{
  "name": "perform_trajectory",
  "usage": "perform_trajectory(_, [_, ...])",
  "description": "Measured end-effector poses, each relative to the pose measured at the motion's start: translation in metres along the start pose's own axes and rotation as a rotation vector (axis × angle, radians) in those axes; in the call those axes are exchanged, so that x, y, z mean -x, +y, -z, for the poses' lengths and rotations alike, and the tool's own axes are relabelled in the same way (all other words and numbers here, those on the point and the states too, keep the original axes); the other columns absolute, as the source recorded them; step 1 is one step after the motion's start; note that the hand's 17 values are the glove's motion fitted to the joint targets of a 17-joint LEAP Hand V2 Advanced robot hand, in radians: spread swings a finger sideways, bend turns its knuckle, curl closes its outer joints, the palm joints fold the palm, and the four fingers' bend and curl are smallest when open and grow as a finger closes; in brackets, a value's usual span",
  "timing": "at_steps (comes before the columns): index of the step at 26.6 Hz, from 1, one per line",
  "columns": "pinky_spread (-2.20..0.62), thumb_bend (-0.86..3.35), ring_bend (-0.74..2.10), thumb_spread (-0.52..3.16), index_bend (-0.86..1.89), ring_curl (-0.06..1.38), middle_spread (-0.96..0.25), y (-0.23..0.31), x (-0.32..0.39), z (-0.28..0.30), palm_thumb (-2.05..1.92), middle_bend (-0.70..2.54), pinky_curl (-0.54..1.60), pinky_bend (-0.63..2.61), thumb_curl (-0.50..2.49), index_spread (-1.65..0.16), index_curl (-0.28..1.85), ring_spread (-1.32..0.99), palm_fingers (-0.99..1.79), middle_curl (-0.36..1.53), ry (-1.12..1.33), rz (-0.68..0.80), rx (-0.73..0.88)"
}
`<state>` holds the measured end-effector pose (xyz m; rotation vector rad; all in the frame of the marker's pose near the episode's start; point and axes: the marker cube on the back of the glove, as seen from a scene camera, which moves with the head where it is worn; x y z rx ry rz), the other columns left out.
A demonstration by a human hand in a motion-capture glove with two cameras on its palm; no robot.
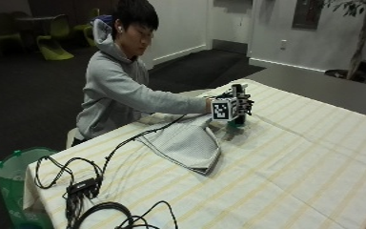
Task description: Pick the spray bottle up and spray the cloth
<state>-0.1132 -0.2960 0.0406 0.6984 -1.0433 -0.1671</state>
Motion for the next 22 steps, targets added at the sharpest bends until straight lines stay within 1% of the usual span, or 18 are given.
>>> perform_trajectory(2, [-0.22,-0.03,0.51,0.09,0.47,0.45,-0.02,0.005,-0.004,0.001,0.98,0.62,0.41,0.26,0.70,-0.16,0.58,-0.14,1.25,0.50,0.018,-0.014,0.048])
perform_trajectory(5, [-0.19,-0.03,0.46,0.19,0.36,0.44,-0.04,0.023,-0.009,0.012,0.97,0.55,0.42,0.34,0.71,-0.18,0.56,-0.14,1.07,0.49,0.073,-0.030,0.210])
perform_trajectory(6, [-0.18,-0.04,0.46,0.21,0.32,0.44,-0.04,0.027,-0.008,0.018,0.96,0.54,0.42,0.34,0.71,-0.18,0.56,-0.14,1.05,0.49,0.083,-0.033,0.248])
perform_trajectory(7, [-0.16,-0.03,0.47,0.27,0.24,0.44,-0.05,0.029,-0.006,0.024,0.97,0.49,0.41,0.32,0.71,-0.19,0.54,-0.14,0.92,0.47,0.081,-0.035,0.256])
perform_trajectory(8, [-0.12,-0.03,0.44,0.36,0.18,0.44,-0.05,0.029,-0.003,0.029,0.95,0.51,0.42,0.29,0.70,-0.20,0.53,-0.13,0.78,0.49,0.073,-0.034,0.242])
perform_trajectory(10, [-0.08,-0.04,0.43,0.46,0.07,0.46,-0.05,0.029,0.002,0.041,0.92,0.50,0.46,0.34,0.68,-0.21,0.51,-0.12,0.61,0.48,0.062,-0.027,0.198])
perform_trajectory(12, [-0.06,-0.05,0.44,0.54,0.01,0.45,-0.05,0.031,0.006,0.057,0.90,0.47,0.45,0.36,0.67,-0.23,0.46,-0.11,0.55,0.47,0.069,-0.016,0.159])
perform_trajectory(16, [-0.01,-0.05,0.43,0.65,0.02,0.42,-0.06,0.045,0.013,0.086,0.86,0.42,0.42,0.38,0.63,-0.26,0.37,-0.10,0.51,0.45,0.086,0.004,0.123])
perform_trajectory(22, [0.03,-0.04,0.44,0.76,0.07,0.40,-0.07,0.062,0.029,0.112,0.84,0.41,0.40,0.38,0.60,-0.28,0.31,-0.08,0.52,0.44,0.097,0.036,0.100])
